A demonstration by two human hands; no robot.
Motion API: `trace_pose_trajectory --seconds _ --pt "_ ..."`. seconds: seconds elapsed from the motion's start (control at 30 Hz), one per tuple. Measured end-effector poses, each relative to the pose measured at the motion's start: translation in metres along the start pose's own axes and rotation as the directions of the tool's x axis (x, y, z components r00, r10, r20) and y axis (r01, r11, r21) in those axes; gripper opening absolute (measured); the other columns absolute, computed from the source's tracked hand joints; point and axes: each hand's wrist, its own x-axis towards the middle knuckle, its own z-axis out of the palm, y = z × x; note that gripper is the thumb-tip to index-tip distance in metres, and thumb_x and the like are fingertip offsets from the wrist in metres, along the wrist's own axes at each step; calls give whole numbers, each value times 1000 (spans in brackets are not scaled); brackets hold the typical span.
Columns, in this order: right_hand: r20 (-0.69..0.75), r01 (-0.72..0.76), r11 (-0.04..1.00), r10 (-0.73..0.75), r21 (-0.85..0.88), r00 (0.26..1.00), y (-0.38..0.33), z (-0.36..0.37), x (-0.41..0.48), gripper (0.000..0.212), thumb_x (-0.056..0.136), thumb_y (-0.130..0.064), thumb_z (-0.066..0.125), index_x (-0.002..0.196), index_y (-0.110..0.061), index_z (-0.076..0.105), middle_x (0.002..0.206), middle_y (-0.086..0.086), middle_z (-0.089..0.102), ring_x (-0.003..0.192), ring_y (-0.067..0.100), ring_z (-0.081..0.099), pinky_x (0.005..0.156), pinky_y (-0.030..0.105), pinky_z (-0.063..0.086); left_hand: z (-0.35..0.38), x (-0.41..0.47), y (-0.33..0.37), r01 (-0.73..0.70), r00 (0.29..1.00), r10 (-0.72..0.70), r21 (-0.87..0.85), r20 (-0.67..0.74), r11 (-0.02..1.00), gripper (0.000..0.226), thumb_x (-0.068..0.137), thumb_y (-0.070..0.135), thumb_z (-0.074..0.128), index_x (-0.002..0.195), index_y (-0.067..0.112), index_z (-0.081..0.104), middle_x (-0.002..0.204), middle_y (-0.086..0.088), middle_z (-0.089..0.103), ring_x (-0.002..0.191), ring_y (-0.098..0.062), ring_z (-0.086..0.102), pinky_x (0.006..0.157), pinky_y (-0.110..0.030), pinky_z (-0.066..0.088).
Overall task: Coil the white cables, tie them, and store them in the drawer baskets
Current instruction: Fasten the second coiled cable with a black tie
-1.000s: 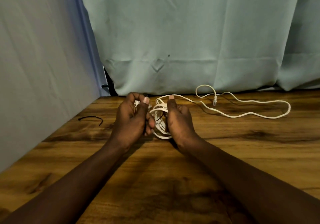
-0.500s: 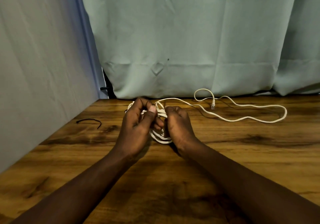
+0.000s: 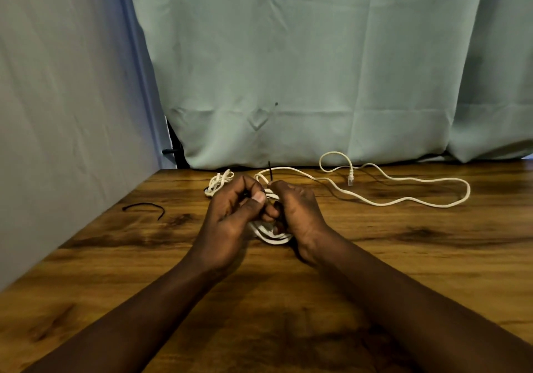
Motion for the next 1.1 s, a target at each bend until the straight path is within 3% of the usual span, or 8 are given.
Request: trace_pose_trajectory --seconds 0.13,0.23,0.3,0.37,0.47,0.63,0.9,1.1 --pt "0 56 998 -56 25 998 -2 -3 -3 22 103 -11 56 89 3 66 38 -1 47 30 7 42 38 15 35 1 2 3 -3 998 6 50 -66 999 13 99 11 60 93 1 56 71 -16 59 63 -30 57 59 -33 51" --pt "-24 134 987 -137 -94 990 1 -3 1 25 101 -13 60 88 5 72 48 -2 61 41 5 56 48 20 44 -3 7 4 -2 986 14 74 -163 997 9 98 8 60 94 0 60 70 -14 59 55 -21 55 54 -30 49" --pt "-24 153 979 -158 -137 987 2 0 2 22 99 -16 63 86 -5 78 64 6 72 57 14 67 61 32 56 -6 11 4 2 978 14 75 -210 997 8 97 7 61 94 0 63 72 -14 62 55 -16 57 54 -27 51" --pt "-26 159 972 -166 -175 986 5 1 4 22 97 -19 63 84 -13 79 72 8 75 67 19 70 71 43 58 -8 12 3 6 971 15 85 -238 996 6 97 7 63 94 2 65 74 -13 65 56 -14 60 55 -26 53" --pt "-18 204 952 -214 -228 977 8 0 6 21 92 -31 65 85 -18 80 79 5 78 76 19 73 80 50 59 -8 12 3 11 962 17 101 -274 995 3 95 6 66 96 2 68 74 -6 70 57 -14 63 56 -27 56" --pt "-24 233 921 -252 -312 967 10 1 9 36 78 -54 61 89 -24 80 85 -2 79 85 21 75 84 54 59 -10 15 3 11 940 28 114 -339 993 12 92 2 69 103 -2 69 73 0 75 56 -11 65 57 -23 58" --pt "-22 241 897 -268 -370 963 11 2 10 38 80 -57 59 94 -28 81 91 -8 80 91 14 75 87 51 58 -12 16 4 4 924 54 151 -378 989 15 90 -1 72 105 0 73 73 2 76 58 -5 67 59 -18 56" --pt "-18 278 836 -325 -472 945 7 2 7 54 78 -65 53 104 -27 81 100 -14 79 98 6 71 89 42 57 -14 18 4 -2 915 66 157 -399 988 14 90 -1 73 103 2 73 77 -4 74 58 -5 65 58 -18 55"
